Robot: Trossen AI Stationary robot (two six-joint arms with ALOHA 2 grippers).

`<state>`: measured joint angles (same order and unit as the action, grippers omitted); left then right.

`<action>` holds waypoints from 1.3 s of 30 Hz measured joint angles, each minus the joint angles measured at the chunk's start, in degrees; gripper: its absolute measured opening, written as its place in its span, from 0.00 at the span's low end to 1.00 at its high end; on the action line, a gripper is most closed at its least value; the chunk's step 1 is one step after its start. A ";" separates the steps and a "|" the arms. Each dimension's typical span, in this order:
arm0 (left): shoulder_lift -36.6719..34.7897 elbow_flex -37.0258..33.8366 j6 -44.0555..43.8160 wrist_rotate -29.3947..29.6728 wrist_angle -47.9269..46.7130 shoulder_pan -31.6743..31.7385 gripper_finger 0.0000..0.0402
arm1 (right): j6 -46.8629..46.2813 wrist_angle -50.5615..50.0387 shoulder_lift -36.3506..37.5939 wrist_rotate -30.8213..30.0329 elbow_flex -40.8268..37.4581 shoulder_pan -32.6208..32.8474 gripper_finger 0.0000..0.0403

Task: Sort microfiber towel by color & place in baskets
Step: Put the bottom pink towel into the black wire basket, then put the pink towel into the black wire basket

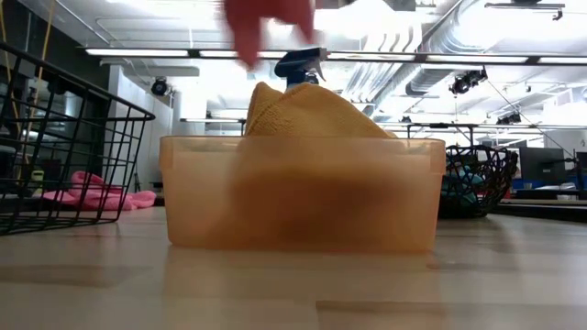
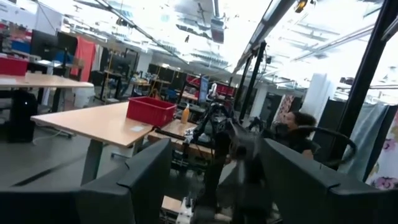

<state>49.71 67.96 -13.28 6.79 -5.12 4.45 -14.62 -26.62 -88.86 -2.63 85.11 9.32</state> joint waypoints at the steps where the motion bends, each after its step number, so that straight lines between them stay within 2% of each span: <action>1: 0.18 -0.02 -0.13 0.00 0.17 0.00 0.58 | 1.75 4.26 -2.56 1.39 0.39 -0.54 0.00; 6: 0.53 -0.04 -1.57 0.02 0.66 0.00 0.58 | 7.01 22.02 -15.80 7.49 4.62 -2.56 0.00; 11: 0.55 -0.04 -1.62 0.02 0.59 0.00 0.58 | 6.50 33.83 -27.35 14.31 13.85 -3.44 0.00; 18: 0.55 -0.04 -1.62 0.02 0.57 0.00 0.58 | 5.05 31.69 -39.94 16.34 28.57 -3.26 0.01; 23: 0.55 -0.05 -1.61 0.02 0.54 0.00 0.58 | -0.38 28.76 -45.58 16.16 33.65 -3.19 0.07; 29: 0.55 -0.06 -1.61 0.04 0.48 0.00 0.58 | -4.80 25.11 -48.22 16.08 34.17 -3.57 0.25; 35: 0.55 -0.06 -1.59 0.09 0.48 0.00 0.58 | 3.35 20.36 -46.85 14.23 34.19 -3.73 0.55; 39: 0.55 -0.09 -1.57 0.09 0.48 0.00 0.58 | 5.97 16.54 -45.39 15.11 34.27 -4.08 0.71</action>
<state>50.26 67.88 -14.85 6.87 -4.64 4.45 -8.64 -10.09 -134.25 12.48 119.38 5.23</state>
